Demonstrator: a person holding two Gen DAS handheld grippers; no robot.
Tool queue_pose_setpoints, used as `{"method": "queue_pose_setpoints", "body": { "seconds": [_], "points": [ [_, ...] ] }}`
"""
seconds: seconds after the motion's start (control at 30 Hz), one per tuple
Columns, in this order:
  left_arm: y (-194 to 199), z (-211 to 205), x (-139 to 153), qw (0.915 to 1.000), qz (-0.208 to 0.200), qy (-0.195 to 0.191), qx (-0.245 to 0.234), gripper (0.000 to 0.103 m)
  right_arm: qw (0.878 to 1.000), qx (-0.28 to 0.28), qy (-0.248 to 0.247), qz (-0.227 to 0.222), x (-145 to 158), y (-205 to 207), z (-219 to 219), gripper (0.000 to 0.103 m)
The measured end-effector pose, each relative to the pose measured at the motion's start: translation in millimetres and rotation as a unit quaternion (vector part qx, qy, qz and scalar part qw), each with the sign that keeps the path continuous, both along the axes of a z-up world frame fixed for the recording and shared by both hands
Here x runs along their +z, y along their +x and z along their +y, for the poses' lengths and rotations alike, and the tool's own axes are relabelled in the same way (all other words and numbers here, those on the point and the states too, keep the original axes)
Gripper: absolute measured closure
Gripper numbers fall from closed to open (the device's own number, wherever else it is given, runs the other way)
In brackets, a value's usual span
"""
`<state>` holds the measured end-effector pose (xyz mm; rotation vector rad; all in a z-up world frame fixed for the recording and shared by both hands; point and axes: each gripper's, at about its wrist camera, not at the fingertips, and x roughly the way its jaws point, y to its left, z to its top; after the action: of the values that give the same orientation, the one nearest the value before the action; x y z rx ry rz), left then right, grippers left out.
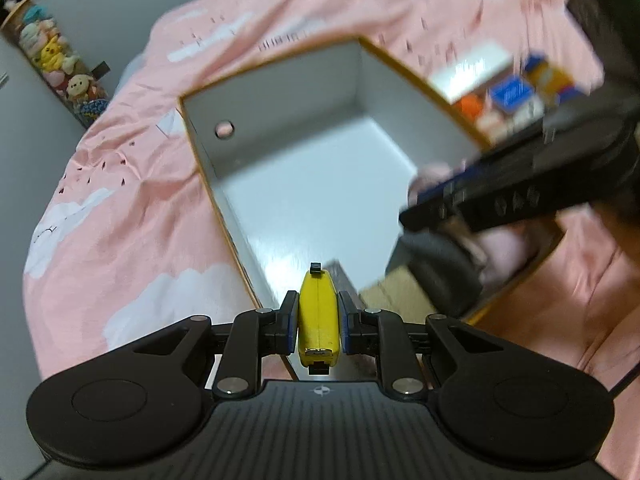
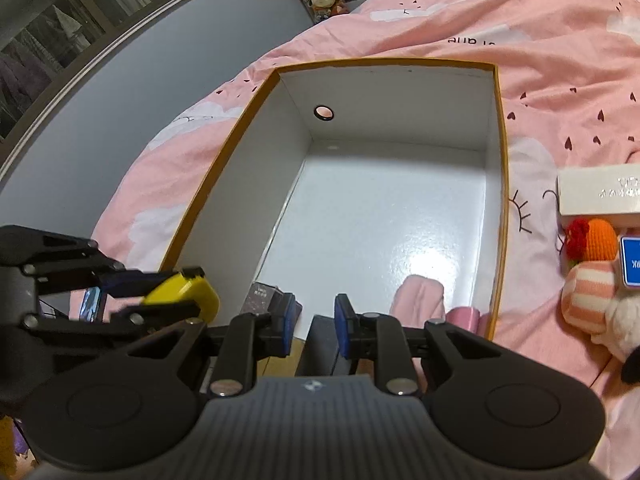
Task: Organize objects
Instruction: 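Open the right tool to drop the photo card box while the left tool releases the tape measure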
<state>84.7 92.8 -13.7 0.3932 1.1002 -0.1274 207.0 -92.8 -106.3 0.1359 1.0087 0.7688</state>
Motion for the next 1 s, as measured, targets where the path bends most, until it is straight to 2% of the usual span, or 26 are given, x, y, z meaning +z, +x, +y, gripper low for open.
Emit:
{"method": "queue_pose_setpoints", "body": {
  "seconds": [0.13, 0.27, 0.6, 0.73, 1.0],
  "points": [
    [6, -5, -13, 0.9986, 0.042, 0.023, 0.021, 0.081, 1.000, -0.005, 0.012, -0.006, 3, -1, -6, 0.079],
    [13, -6, -20, 0.9958, 0.070, 0.023, 0.055, 0.081, 1.000, -0.006, 0.023, -0.013, 6, -6, -15, 0.079],
    [21, -11, -26, 0.9904, 0.094, 0.045, 0.091, 0.080, 0.999, -0.010, 0.047, -0.003, 3, -10, -35, 0.079],
    [22, -14, -28, 0.9891, 0.101, 0.051, 0.094, 0.079, 0.998, -0.015, 0.056, -0.007, 6, -11, -41, 0.074],
    [20, -18, -29, 0.9881, 0.110, 0.050, 0.096, 0.074, 0.998, -0.016, 0.059, -0.009, 6, -12, -44, 0.073]
  ]
}}
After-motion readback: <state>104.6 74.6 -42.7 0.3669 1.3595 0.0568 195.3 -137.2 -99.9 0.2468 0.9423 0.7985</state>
